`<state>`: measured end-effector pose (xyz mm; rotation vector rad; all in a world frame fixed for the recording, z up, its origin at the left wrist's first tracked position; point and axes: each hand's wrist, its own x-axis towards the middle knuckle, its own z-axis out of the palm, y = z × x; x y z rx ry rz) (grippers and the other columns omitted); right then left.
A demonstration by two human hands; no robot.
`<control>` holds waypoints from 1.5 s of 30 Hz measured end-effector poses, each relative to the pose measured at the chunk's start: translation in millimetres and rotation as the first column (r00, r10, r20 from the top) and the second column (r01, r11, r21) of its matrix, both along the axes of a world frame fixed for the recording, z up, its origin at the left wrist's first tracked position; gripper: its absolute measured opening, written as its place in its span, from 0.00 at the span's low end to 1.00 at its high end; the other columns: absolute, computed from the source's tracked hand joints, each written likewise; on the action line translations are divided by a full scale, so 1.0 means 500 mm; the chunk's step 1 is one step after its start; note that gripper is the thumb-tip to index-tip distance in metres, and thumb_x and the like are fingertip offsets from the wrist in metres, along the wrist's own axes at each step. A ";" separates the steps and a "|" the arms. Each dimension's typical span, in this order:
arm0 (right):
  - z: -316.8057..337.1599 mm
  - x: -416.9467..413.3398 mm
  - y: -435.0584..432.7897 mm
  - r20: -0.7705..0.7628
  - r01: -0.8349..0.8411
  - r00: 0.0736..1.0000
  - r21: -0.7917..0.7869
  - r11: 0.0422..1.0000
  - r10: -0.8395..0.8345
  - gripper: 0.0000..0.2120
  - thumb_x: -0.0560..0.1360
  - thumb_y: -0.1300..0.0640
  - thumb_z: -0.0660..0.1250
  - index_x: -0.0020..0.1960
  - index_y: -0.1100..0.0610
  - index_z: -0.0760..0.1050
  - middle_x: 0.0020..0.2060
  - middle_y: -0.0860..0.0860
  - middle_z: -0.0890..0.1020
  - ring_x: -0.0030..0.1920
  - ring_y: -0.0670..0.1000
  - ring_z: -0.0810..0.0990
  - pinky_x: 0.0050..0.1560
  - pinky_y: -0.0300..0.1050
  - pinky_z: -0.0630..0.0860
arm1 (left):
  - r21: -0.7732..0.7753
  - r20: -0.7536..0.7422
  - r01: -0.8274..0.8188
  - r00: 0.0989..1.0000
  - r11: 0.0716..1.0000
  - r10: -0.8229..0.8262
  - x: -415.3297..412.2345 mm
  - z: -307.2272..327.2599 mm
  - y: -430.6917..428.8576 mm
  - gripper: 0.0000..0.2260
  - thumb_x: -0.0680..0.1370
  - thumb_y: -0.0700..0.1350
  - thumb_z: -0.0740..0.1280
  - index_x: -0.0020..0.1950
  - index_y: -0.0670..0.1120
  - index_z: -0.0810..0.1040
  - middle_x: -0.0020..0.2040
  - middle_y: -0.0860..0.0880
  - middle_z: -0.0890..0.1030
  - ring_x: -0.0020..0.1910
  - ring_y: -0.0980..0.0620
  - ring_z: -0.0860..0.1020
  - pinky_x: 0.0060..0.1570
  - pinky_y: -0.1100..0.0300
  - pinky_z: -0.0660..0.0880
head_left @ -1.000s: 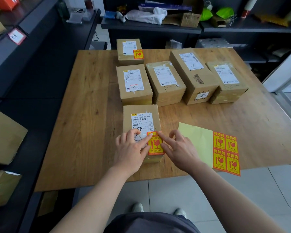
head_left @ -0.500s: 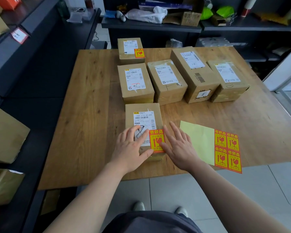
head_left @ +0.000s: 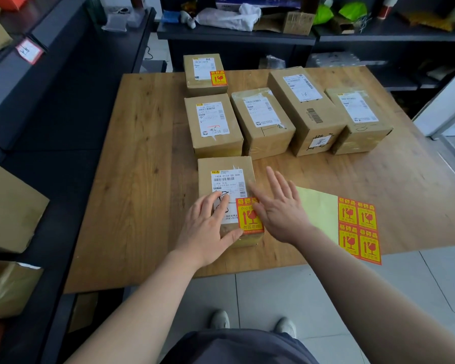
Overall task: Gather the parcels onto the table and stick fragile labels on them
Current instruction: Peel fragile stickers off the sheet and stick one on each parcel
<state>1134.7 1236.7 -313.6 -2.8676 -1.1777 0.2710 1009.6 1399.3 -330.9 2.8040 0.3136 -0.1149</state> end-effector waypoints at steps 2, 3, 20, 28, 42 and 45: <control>0.000 -0.010 -0.012 -0.029 0.006 1.000 0.035 0.999 -0.005 0.26 0.80 0.39 0.40 0.76 0.39 0.36 0.75 0.51 0.33 0.74 0.53 0.30 0.75 0.56 0.36 | 0.006 0.003 -0.003 1.000 1.000 0.003 -0.003 -0.002 -0.002 0.36 0.75 0.69 0.47 0.78 0.53 0.45 0.76 0.53 0.46 0.74 0.50 0.43 0.73 0.49 0.48; -0.002 -0.021 -0.017 -0.043 -0.031 0.999 0.039 0.999 0.033 0.26 0.80 0.39 0.40 0.76 0.40 0.36 0.75 0.50 0.32 0.74 0.52 0.29 0.75 0.54 0.34 | 0.009 0.009 -0.015 1.000 1.000 0.015 -0.002 -0.002 -0.004 0.36 0.74 0.69 0.47 0.78 0.53 0.45 0.76 0.53 0.47 0.74 0.50 0.44 0.73 0.50 0.48; -0.026 -0.048 -0.035 -0.129 -0.049 0.989 0.183 0.982 0.074 0.28 0.82 0.45 0.41 0.78 0.54 0.39 0.76 0.48 0.39 0.75 0.45 0.34 0.76 0.45 0.37 | 0.226 0.023 -0.098 0.995 0.969 0.095 0.014 0.004 -0.056 0.27 0.78 0.62 0.40 0.77 0.60 0.46 0.76 0.46 0.55 0.74 0.42 0.53 0.72 0.44 0.51; -0.029 -0.039 -0.047 -0.130 -0.136 0.978 0.178 0.975 0.160 0.28 0.82 0.45 0.41 0.78 0.55 0.38 0.77 0.50 0.40 0.76 0.47 0.36 0.76 0.47 0.40 | 0.174 -0.034 -0.147 0.987 0.974 0.155 0.000 0.010 -0.067 0.26 0.81 0.60 0.42 0.78 0.56 0.42 0.79 0.51 0.41 0.76 0.49 0.38 0.75 0.50 0.41; -0.033 -0.022 -0.018 0.005 -0.499 0.866 0.089 0.862 0.501 0.29 0.81 0.43 0.39 0.77 0.54 0.41 0.77 0.51 0.43 0.75 0.48 0.35 0.75 0.47 0.36 | 0.025 0.032 -0.392 0.920 0.920 0.391 -0.030 -0.015 -0.091 0.26 0.82 0.53 0.44 0.78 0.47 0.39 0.78 0.50 0.39 0.77 0.52 0.43 0.75 0.53 0.45; -0.041 -0.006 -0.048 0.057 -0.594 0.804 0.064 0.802 0.592 0.28 0.82 0.44 0.42 0.78 0.53 0.42 0.77 0.49 0.44 0.76 0.49 0.38 0.76 0.49 0.38 | 0.018 0.039 -0.405 0.914 0.914 0.404 -0.029 -0.021 -0.091 0.26 0.82 0.53 0.44 0.77 0.47 0.38 0.78 0.51 0.38 0.77 0.52 0.43 0.75 0.54 0.45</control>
